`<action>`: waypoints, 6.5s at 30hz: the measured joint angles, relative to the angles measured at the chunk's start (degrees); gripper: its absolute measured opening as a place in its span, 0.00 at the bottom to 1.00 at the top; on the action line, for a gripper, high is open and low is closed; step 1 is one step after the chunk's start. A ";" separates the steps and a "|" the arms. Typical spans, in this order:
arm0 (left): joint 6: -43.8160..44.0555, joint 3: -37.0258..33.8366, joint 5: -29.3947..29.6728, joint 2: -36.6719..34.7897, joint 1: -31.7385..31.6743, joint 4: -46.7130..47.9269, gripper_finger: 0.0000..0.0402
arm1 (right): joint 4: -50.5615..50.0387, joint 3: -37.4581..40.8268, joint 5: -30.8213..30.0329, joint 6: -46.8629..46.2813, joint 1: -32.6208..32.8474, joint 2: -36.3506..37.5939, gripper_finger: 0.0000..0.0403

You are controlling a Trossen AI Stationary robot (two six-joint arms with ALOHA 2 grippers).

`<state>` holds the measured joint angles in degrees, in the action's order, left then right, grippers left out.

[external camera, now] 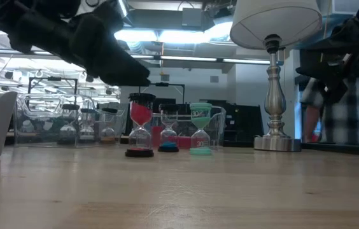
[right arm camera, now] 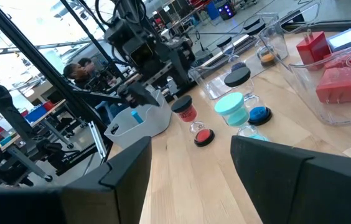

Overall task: Pick & Place Office items
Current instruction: Put the pink hourglass into the left transparent bin, then put the blue hourglass into the left transparent bin

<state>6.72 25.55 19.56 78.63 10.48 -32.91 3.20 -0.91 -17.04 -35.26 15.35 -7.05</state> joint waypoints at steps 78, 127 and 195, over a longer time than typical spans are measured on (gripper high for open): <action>21.00 2.70 37.38 -27.33 -8.71 47.88 0.53 | -0.01 0.00 0.00 -0.01 0.00 0.00 0.56; 32.38 -9.12 29.95 -13.40 -20.40 25.16 0.58 | 0.00 0.00 0.00 0.01 0.00 0.01 0.56; -0.56 12.39 4.65 15.07 -15.22 4.92 0.95 | 0.00 0.00 0.01 -0.01 0.00 0.02 0.56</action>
<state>6.16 37.93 24.22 93.69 -4.74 -27.99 3.20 -0.91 -17.03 -35.27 15.35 -7.03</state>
